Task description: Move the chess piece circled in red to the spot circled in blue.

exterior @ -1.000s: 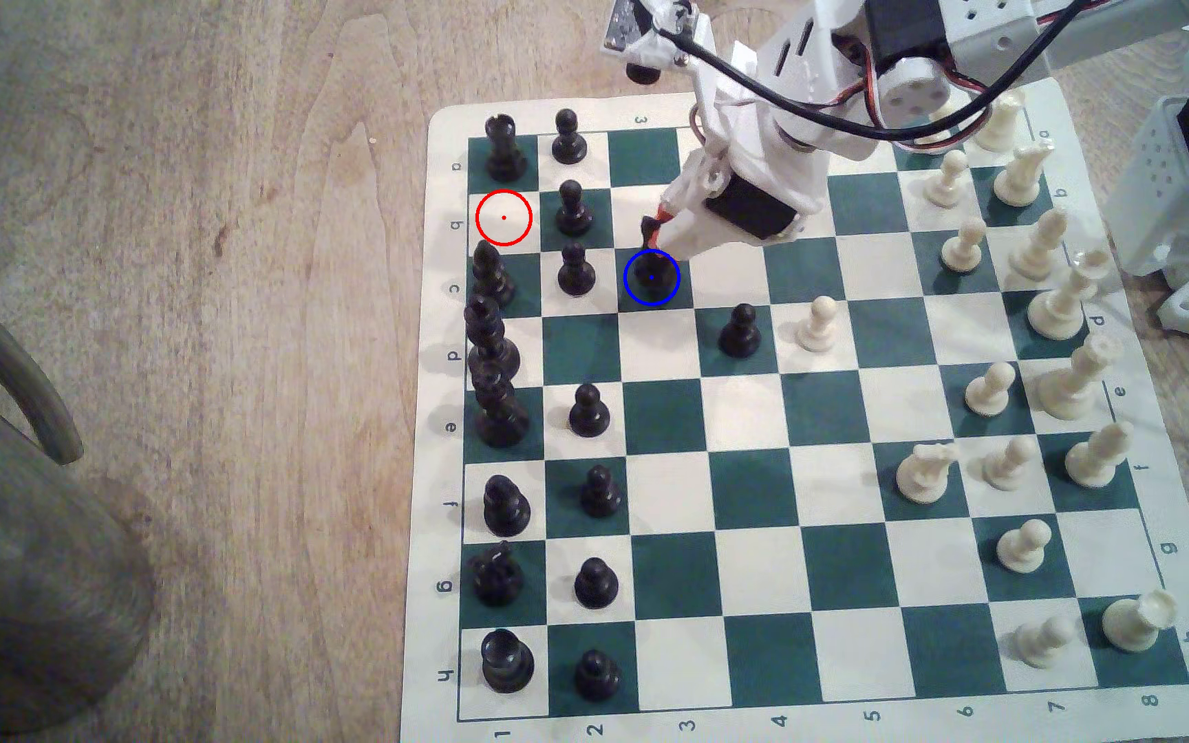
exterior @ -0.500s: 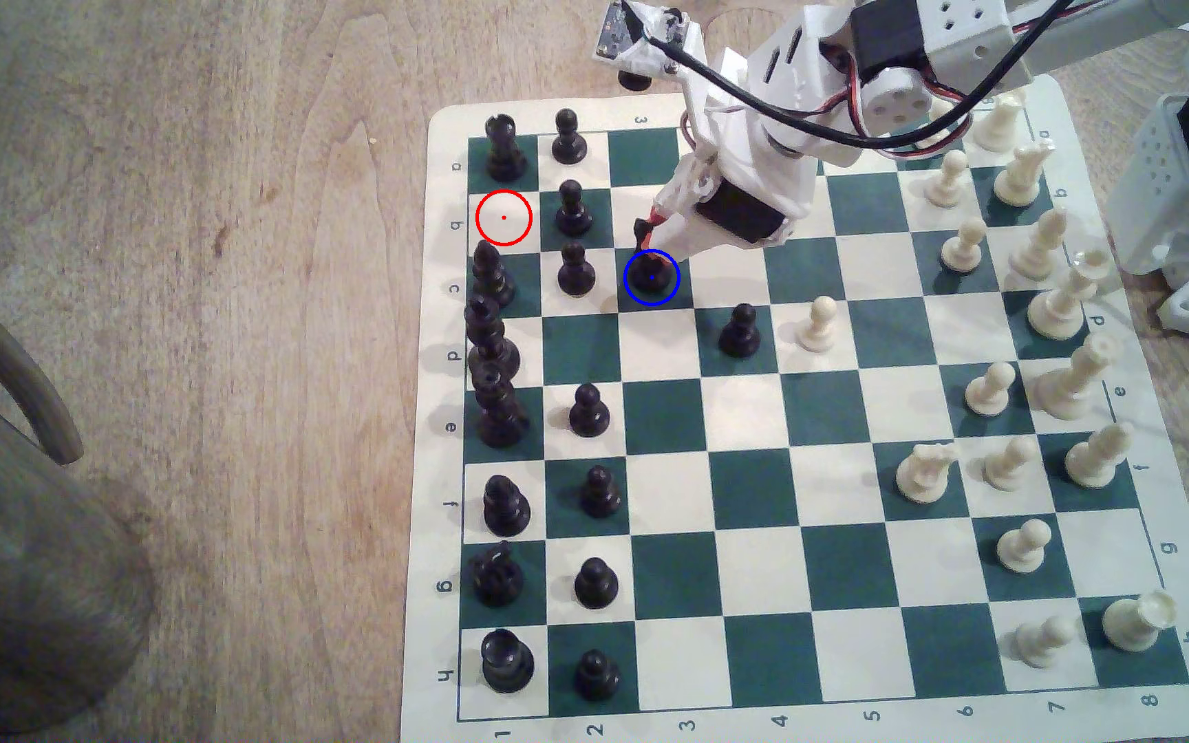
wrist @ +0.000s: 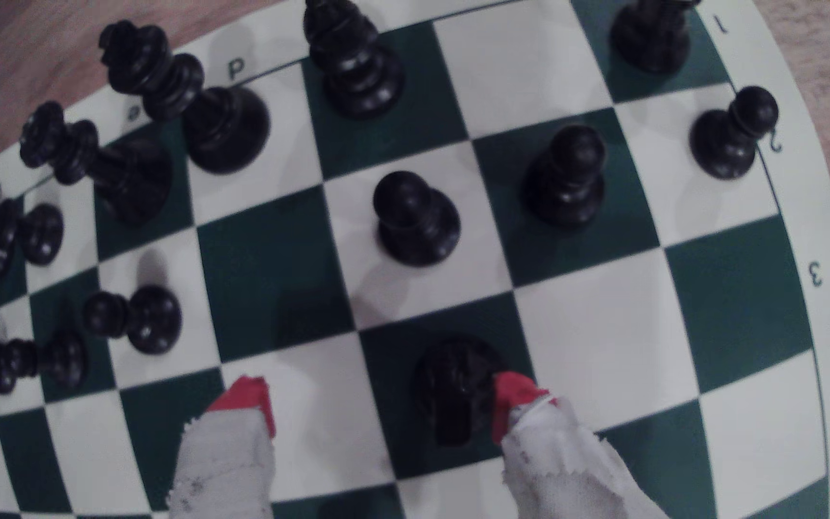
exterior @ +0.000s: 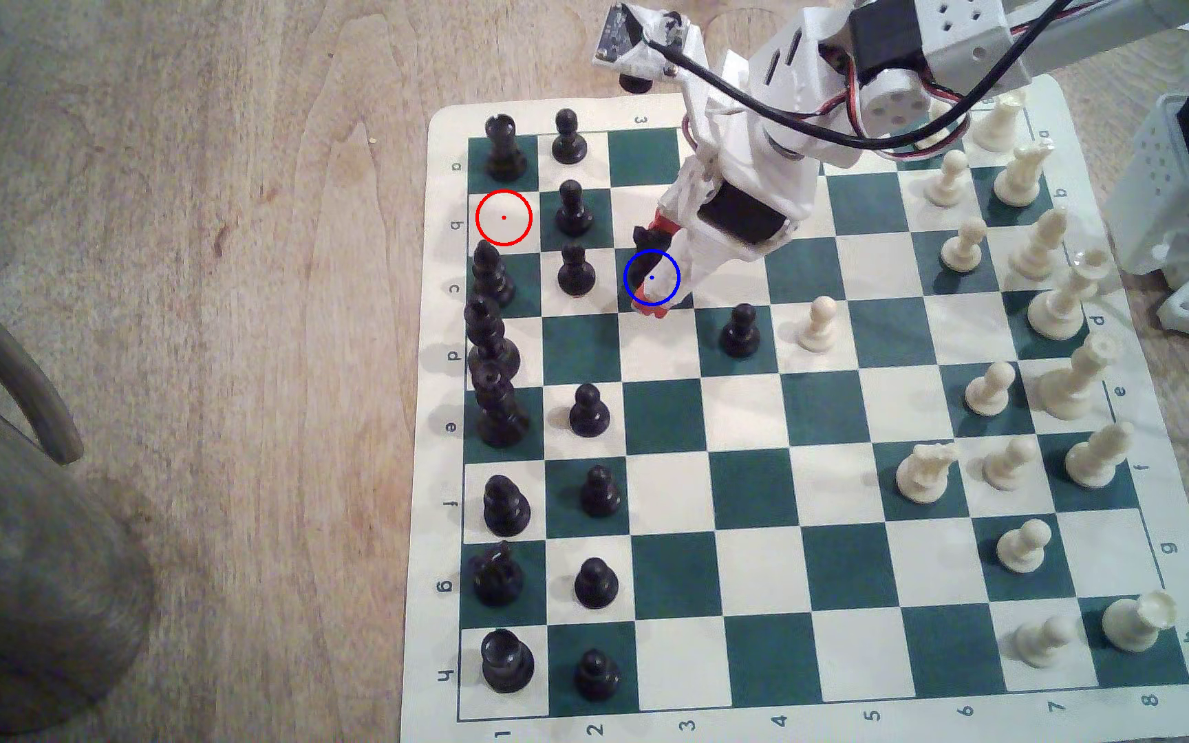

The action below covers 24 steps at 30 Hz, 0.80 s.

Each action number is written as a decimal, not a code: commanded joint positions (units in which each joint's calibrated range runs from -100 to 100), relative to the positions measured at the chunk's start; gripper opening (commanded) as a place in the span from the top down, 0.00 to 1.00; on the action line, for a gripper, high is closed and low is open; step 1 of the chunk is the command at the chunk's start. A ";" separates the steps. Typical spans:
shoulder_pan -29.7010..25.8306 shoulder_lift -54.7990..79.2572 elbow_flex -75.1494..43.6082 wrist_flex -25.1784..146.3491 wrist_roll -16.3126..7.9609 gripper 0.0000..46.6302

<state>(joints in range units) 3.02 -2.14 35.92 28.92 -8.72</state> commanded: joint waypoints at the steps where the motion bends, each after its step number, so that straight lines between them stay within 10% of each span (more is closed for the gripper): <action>1: 0.30 -6.69 -2.20 2.20 -0.15 0.45; 15: -3.22 -39.20 13.31 16.61 0.20 0.41; 24: -2.12 -61.87 37.78 8.83 2.15 0.59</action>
<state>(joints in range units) -0.44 -52.74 66.11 43.59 -7.99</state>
